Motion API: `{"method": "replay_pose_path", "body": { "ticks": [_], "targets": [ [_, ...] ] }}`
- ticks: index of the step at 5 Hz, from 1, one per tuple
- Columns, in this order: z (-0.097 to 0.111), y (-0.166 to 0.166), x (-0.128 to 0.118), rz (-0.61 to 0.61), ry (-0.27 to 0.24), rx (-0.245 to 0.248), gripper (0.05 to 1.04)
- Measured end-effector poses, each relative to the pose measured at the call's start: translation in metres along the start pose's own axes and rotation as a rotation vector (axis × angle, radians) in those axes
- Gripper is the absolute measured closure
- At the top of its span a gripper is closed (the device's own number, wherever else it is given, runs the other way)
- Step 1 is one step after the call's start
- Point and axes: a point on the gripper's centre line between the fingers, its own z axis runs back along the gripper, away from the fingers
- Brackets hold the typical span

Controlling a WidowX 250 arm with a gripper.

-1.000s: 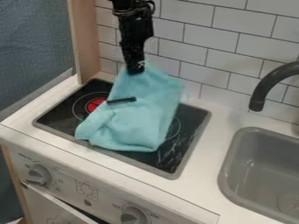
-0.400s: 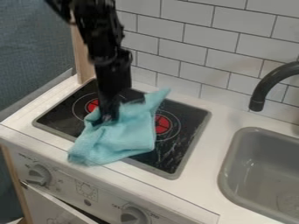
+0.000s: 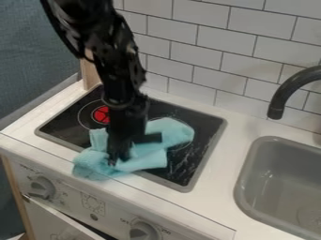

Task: Move the cloth to the center of the burner

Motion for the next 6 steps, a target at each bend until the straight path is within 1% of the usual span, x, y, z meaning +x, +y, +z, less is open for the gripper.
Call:
{"method": "replay_pose_path", "body": {
  "ticks": [1, 2, 3, 4, 5, 6],
  "targets": [
    [-0.005, 0.000, -0.003, 0.028, 0.026, -0.009, 1.006],
    [-0.005, -0.003, -0.004, 0.090, 0.008, -0.035, 0.847],
    [0.000, 0.000, -0.005, 0.153, -0.021, -0.070, 0.649],
    [0.005, 0.001, -0.003, 0.176, -0.024, -0.099, 0.437],
    [0.021, 0.009, 0.000, 0.223, -0.078, -0.101, 0.187],
    [0.043, 0.016, 0.005, 0.240, -0.127, -0.097, 0.053]
  ]
}}
